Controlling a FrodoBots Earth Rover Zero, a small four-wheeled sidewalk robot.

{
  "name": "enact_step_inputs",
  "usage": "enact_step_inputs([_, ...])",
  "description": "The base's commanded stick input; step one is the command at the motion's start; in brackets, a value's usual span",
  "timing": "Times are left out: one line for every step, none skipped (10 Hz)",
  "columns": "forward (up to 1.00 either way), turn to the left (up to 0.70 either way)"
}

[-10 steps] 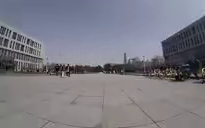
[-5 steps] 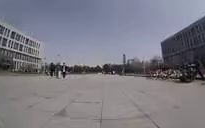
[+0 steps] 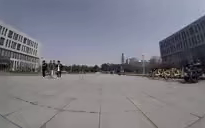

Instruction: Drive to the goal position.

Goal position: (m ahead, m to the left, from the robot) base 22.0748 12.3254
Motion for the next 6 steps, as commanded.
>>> enact_step_inputs([1.00,-0.39])
enact_step_inputs([1.00,-0.29])
enact_step_inputs([1.00,-0.14])
enact_step_inputs([1.00,-0.03])
enact_step_inputs([1.00,-0.03])
enact_step_inputs([1.00,-0.03])
